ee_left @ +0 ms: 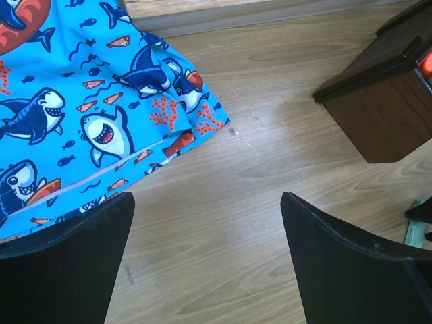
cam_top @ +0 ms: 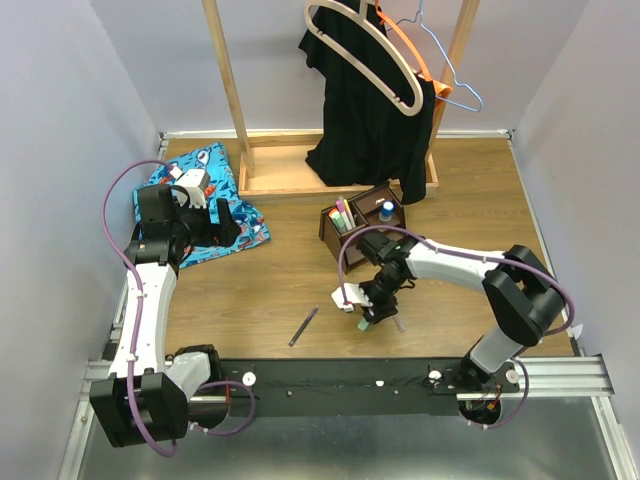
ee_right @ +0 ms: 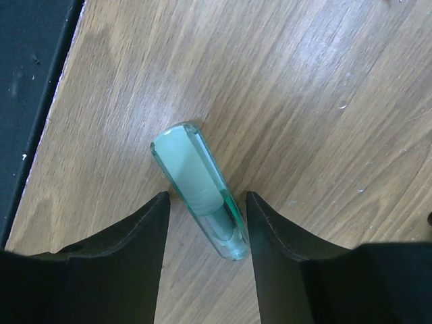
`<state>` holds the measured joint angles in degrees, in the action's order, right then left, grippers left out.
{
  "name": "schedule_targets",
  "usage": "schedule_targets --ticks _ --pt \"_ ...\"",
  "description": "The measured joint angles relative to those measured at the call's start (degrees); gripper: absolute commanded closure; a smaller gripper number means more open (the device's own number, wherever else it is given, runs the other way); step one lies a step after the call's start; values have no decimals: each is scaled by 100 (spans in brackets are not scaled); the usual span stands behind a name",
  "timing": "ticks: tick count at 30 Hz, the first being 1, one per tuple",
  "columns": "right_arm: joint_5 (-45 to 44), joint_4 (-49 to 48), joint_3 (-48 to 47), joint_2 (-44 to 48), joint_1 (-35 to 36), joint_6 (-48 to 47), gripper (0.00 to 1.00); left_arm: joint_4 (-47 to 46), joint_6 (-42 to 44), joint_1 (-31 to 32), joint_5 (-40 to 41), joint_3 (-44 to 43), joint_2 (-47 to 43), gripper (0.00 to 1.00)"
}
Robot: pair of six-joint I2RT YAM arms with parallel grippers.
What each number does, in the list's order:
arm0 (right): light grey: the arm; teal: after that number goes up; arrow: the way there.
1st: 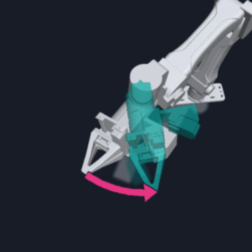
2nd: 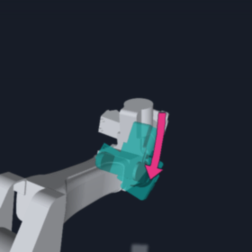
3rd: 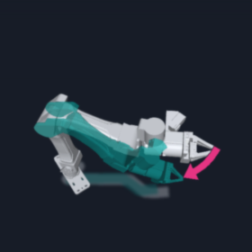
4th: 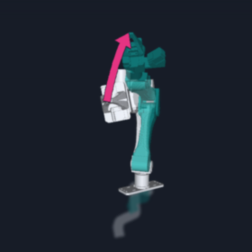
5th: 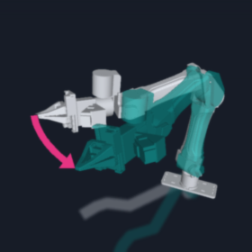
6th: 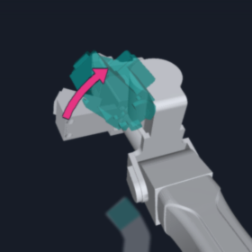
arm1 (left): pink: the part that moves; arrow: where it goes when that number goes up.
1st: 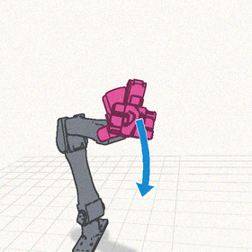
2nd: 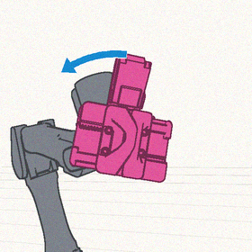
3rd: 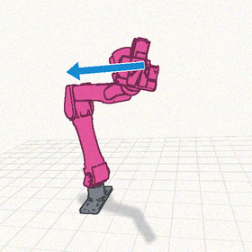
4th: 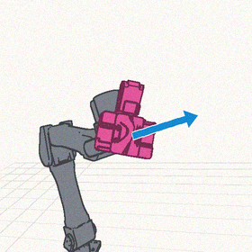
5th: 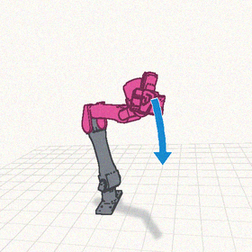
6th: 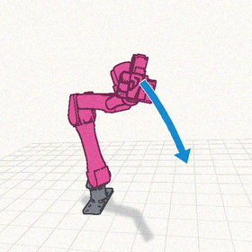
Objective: Sort the stationery into containers
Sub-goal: Move the stationery to the center of the board.
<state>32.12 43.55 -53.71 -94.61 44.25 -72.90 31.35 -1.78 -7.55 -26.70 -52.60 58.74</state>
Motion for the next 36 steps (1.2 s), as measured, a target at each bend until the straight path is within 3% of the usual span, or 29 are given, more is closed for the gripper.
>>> schedule_targets --ticks 23,36 --pt "-223 -297 474 404 -247 -518 43 0 -44 -70 -9 0 -74 1" --pt "-146 -297 538 450 -396 -787 50 0 -50 -114 -20 33 -142 1"
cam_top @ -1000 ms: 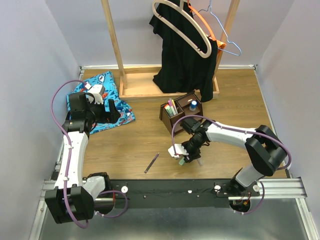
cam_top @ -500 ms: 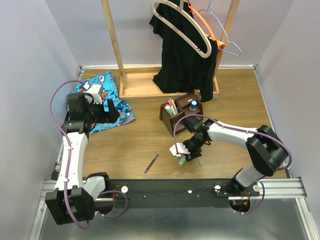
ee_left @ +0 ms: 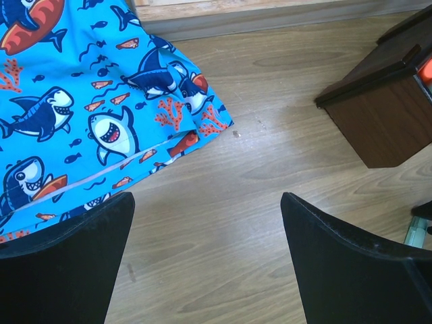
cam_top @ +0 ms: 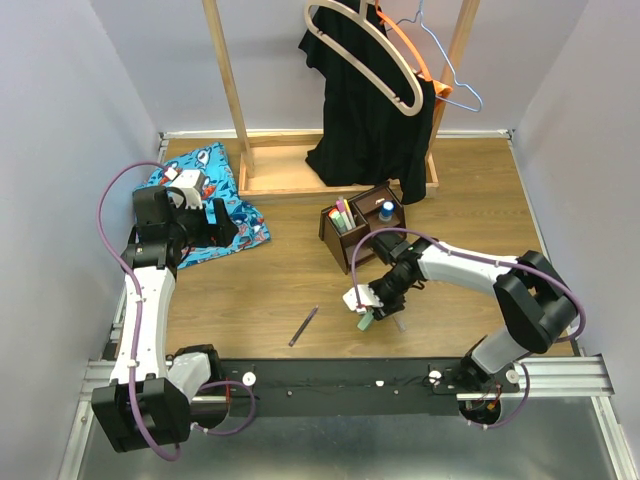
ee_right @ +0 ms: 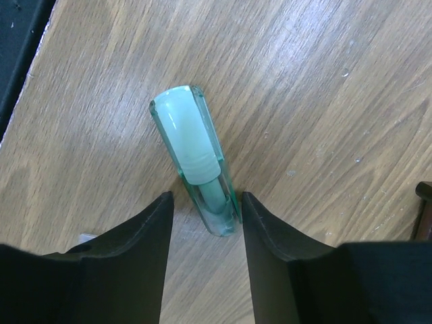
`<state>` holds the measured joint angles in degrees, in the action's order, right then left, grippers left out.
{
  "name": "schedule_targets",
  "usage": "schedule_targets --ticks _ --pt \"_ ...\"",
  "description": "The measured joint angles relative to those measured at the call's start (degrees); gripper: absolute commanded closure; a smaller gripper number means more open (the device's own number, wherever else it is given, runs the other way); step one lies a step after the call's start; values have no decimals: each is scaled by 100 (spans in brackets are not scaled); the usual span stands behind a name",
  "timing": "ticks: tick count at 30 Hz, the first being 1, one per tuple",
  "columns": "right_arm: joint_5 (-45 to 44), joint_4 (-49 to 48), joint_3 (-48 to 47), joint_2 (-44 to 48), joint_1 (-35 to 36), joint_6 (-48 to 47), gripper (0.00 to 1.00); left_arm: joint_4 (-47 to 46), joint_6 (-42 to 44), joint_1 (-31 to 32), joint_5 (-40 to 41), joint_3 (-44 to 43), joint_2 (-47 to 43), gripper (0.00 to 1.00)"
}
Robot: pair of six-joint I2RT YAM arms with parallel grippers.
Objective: Sort the stationery into containers
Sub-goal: Move the stationery to the center of the board, then pick up the stationery from the center of the board.
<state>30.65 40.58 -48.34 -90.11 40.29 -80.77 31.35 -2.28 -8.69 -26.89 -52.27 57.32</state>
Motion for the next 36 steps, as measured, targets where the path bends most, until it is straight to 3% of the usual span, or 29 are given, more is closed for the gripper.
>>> schedule_targets --ticks 20,30,36 --pt "31 24 -15 -13 -236 -249 53 -42 -70 -31 -48 4 15 1" --pt "76 229 -68 -63 -254 -490 80 -118 -87 -33 -83 4 127 1" --pt "61 291 -122 -57 -254 -415 89 -153 -105 -33 -85 2 186 1"
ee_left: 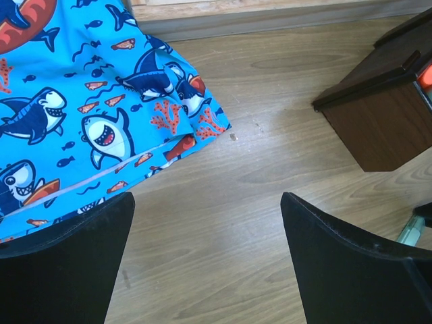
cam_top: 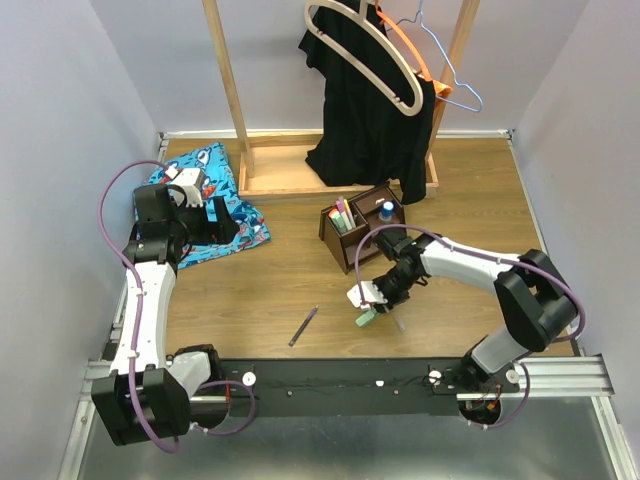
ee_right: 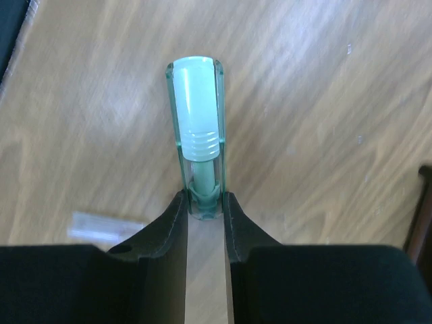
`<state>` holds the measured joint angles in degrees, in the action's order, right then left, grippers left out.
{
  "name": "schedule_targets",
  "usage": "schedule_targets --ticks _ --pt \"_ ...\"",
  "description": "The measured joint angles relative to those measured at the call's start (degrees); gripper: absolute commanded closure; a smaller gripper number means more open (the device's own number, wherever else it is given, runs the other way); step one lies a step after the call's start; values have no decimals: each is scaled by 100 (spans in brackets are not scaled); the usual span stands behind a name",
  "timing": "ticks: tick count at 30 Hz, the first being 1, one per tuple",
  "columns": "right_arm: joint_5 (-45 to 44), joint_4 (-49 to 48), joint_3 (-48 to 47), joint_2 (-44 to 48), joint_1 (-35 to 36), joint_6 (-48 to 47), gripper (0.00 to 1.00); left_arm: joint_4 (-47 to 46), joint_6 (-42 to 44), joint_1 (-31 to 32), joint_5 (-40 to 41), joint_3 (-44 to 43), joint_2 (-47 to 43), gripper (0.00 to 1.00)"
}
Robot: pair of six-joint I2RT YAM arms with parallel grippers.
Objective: Sort the stationery into containers
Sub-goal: Pick up the stationery from the center of the board, then place the stationery in the storage box.
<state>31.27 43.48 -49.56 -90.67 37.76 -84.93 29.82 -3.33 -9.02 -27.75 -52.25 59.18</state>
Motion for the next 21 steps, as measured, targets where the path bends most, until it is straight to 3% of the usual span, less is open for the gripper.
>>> schedule_targets --ticks 5,12,21 --pt "-127 -61 11 385 -33 730 96 -20 -57 0 -7 -22 83 1" --pt "-310 -671 90 1565 -90 3366 99 -138 -229 17 -46 -363 535 1" --pt "-1145 -1191 179 1681 -1119 5886 99 -334 -297 326 -44 -905 1054 1"
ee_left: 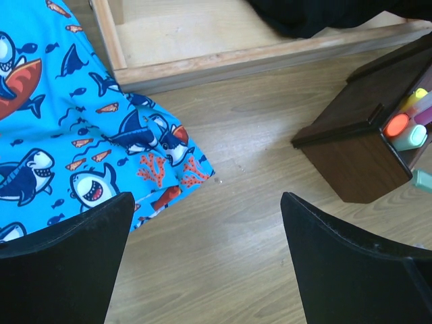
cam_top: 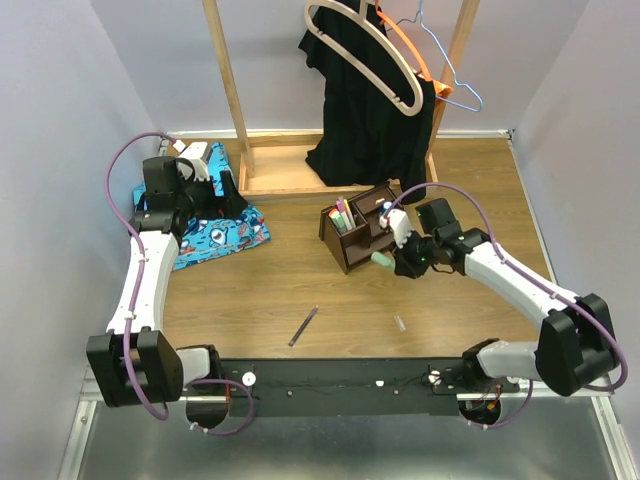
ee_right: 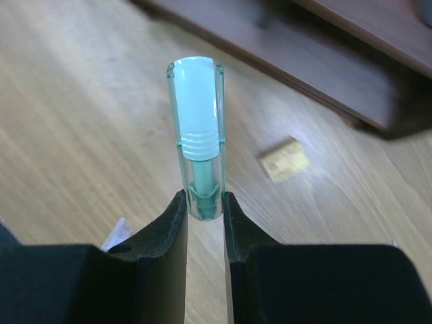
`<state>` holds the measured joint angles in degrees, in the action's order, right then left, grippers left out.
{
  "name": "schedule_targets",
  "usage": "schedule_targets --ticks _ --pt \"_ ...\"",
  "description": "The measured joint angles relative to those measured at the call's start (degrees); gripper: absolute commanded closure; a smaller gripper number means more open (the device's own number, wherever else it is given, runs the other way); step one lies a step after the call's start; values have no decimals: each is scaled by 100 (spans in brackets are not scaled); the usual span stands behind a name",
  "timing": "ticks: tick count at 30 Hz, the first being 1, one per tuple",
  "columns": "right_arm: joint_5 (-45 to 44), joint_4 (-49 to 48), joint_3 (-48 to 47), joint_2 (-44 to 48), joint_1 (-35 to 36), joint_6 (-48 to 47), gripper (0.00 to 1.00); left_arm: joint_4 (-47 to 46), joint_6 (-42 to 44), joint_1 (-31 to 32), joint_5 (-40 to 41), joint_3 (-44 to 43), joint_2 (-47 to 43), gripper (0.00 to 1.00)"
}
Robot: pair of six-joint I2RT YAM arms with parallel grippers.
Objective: Sort the stationery into containers
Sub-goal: Place the stationery in the storage box.
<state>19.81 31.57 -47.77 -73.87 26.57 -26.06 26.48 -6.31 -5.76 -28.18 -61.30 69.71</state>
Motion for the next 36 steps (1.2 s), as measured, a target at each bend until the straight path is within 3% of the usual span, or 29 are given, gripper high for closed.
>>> schedule_targets --ticks 8,18,36 --pt "-739 -216 -9 -387 -411 778 100 -111 -66 63 0 -92 70 1" --pt "-1211 -227 -345 -979 -671 1067 99 -160 -68 66 0 -83 70 1" --pt "-1261 286 -575 -658 -682 951 99 -367 -157 103 0 -24 98 1"
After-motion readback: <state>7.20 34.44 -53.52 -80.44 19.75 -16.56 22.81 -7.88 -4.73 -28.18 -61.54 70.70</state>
